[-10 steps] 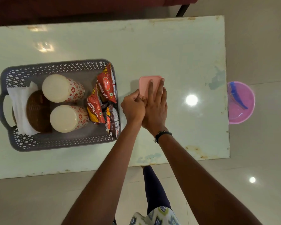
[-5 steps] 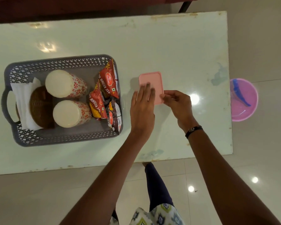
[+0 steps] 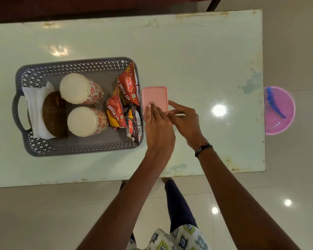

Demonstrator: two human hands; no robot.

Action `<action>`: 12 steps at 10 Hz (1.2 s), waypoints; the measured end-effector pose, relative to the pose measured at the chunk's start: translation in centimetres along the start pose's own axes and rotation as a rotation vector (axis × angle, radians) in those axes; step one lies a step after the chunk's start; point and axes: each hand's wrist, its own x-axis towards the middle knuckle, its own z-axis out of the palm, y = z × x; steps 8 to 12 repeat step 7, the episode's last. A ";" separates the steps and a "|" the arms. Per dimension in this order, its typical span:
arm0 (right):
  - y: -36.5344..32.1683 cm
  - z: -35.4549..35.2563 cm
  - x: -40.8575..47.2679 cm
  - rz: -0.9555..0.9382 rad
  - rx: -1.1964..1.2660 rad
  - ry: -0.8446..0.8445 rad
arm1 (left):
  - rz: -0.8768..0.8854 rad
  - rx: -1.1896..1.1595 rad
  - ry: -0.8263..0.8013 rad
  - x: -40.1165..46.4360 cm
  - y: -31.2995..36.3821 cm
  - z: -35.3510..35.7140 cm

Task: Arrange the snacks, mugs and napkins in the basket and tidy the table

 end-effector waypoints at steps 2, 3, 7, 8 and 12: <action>0.1 0.1 0.4 -0.038 -0.045 -0.026 | -0.006 0.049 0.030 -0.2 -0.3 0.2; -0.1 0.1 0.4 -0.044 -0.059 -0.032 | 0.013 0.094 -0.017 -0.2 0.1 0.4; -4.0 1.5 -7.8 -0.115 -0.061 0.228 | 0.145 -0.440 0.320 -4.9 -6.9 -2.6; -4.0 1.5 -7.8 -0.115 -0.061 0.228 | 0.145 -0.440 0.320 -4.9 -6.9 -2.6; -4.0 1.5 -7.8 -0.115 -0.061 0.228 | 0.145 -0.440 0.320 -4.9 -6.9 -2.6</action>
